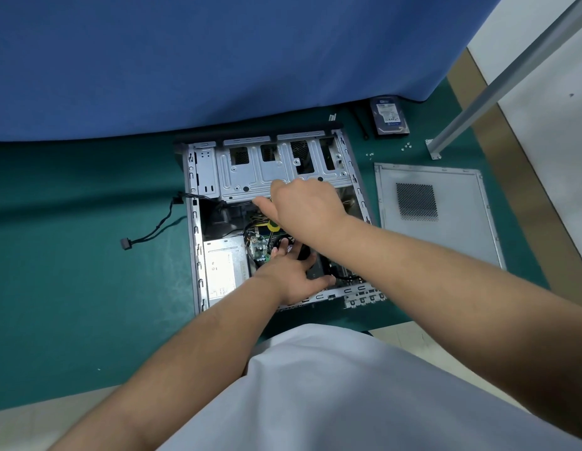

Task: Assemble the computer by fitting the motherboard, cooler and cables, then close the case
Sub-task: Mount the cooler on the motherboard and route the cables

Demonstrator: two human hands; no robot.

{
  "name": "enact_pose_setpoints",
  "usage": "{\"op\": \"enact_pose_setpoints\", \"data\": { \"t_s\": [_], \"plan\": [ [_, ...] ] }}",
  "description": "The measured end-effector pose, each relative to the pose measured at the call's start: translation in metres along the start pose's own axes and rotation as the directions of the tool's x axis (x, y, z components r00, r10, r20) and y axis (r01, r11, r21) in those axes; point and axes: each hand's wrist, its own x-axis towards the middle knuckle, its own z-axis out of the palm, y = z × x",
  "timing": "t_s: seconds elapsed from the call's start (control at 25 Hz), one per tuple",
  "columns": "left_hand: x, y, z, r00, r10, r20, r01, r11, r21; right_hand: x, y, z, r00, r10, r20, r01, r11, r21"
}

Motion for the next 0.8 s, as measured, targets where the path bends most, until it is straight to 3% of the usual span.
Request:
{"op": "enact_pose_setpoints", "data": {
  "t_s": [0.08,0.2,0.28,0.52,0.64,0.72,0.8],
  "plan": [
    [-0.001,0.0,0.0,1.0,0.003,-0.002,-0.003,1.0,-0.002,0.002,0.003,0.004,1.0,-0.006,-0.001,0.006,0.996,0.091],
    [-0.002,0.001,0.0,1.0,-0.011,0.001,0.011,1.0,-0.01,0.003,0.016,-0.001,0.983,-0.135,0.127,0.076,0.919,0.388],
    [-0.003,0.003,-0.001,1.0,-0.015,0.006,0.015,1.0,-0.004,-0.001,0.021,-0.003,0.978,-0.165,0.128,0.092,0.89,0.446],
    [-0.023,0.003,-0.011,1.0,0.017,0.0,-0.017,0.999,-0.049,-0.018,0.052,-0.01,0.999,0.045,-0.031,-0.019,0.82,0.572],
    [-0.049,-0.012,-0.014,0.968,0.136,-0.212,-0.114,0.987,0.111,-0.035,0.064,-0.006,0.994,0.091,-0.058,-0.038,0.801,0.598],
    [-0.067,-0.037,-0.018,0.868,0.238,-0.436,-0.145,0.961,0.236,-0.045,0.064,0.001,0.994,0.104,-0.031,-0.062,0.775,0.629],
    [-0.078,-0.068,-0.019,0.771,0.202,-0.604,-0.045,0.963,0.265,-0.054,0.059,0.01,0.996,0.091,0.004,-0.072,0.766,0.638]
  ]
}}
